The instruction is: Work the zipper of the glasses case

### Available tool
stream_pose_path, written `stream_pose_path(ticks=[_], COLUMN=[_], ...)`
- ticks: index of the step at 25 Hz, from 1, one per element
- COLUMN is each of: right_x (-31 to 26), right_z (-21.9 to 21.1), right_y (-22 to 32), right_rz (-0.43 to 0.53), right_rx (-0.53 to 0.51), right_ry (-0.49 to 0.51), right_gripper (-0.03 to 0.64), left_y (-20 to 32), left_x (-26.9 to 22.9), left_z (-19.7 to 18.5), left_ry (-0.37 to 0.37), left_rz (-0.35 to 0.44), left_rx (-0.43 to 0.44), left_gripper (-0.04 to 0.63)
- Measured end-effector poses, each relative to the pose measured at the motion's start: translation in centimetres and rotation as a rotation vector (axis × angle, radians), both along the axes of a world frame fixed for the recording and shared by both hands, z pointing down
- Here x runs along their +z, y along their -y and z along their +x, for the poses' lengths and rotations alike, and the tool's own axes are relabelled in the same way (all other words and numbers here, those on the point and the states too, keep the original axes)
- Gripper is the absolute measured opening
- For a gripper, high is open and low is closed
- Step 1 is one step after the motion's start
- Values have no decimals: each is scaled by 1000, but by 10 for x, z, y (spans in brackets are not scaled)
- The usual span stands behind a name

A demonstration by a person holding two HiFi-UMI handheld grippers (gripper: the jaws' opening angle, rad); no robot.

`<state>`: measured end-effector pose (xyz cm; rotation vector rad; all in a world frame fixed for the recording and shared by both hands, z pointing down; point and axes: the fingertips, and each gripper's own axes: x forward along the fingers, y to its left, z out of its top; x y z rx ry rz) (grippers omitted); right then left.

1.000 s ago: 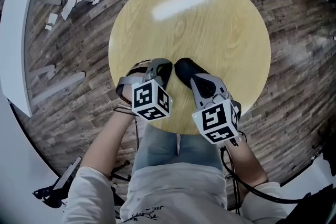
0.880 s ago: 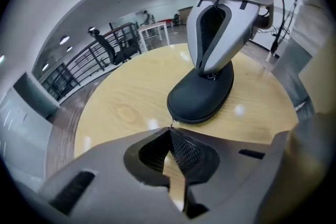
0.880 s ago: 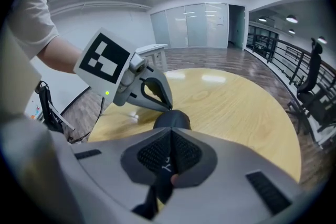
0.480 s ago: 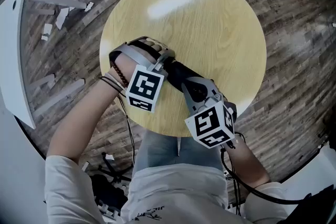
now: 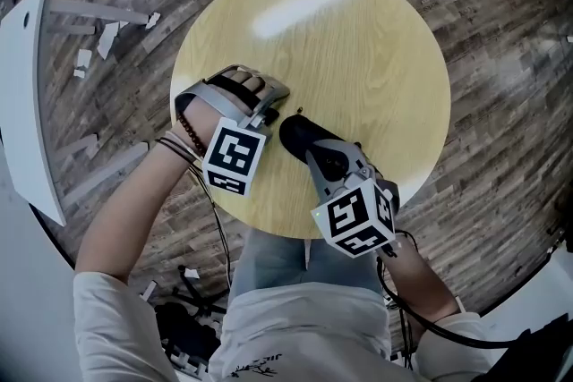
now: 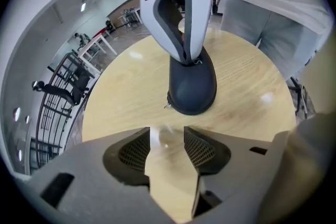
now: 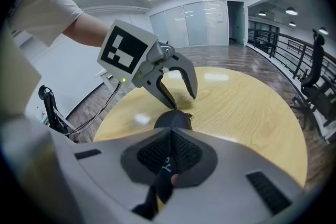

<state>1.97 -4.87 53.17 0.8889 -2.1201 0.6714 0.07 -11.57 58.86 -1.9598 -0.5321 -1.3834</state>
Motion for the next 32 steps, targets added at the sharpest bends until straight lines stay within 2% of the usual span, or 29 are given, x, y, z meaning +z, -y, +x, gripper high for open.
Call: stream_pose_path(ticks=[2,3,4,6,8,10,11,13,14,16,19,23,24,26,28,32], right_x=[0,0,0,1,1,-3,-13,-54,-81,-133,-195,-240,-247,-256,-258,-263], right_z=[3,3,4,5,8,10,10,14,18,28,40,60,64,67,64,61], right_y=[1,2,3,2,-3,-8,-6,4,6,-7,-61,-155,-179,-221,-254,-303], right_rz=[1,1,0,-6,-8,31,81,215,271,336,369,456,482,504,478,453], right_rx=[4,7,10,19,21,5,3,45,79,123,154,270,315,389,434,428], right_ry=[1,5,12,31,36,18,17,75,123,202,282,297,308,356,398,406], right_gripper=[2,2,2,2,3,2,2,2,3,3,3,3,3,3,3,3], left_y=[12,21,28,28,-1,-46,-70,-111,-127,-151,-182,-249,-268,-300,-324,-367], left_x=[-12,-25,-44,-94,-150,-188,-197,-203,-208,-230,-269,-289,-293,-299,-304,-318], left_z=[-11,-17,-25,-40,-50,-59,-66,-79,-81,-76,-68,-66,-61,-47,-37,-30], left_ry=[-59,-128,-226,-483,-748,-947,-997,-1012,-1015,-1057,-1108,-1112,-1115,-1148,-1175,-1221], left_rz=[-19,-24,-38,-138,-298,-391,-397,-358,-339,-320,-242,-157,-157,-209,-257,-240], left_rx=[-121,-225,-365,-714,-1018,-1251,-1355,-1515,-1564,-1594,-1546,-1514,-1494,-1470,-1480,-1527], left_gripper=[185,184,170,11,5,5,5,6,6,6,5,5,5,5,5,5])
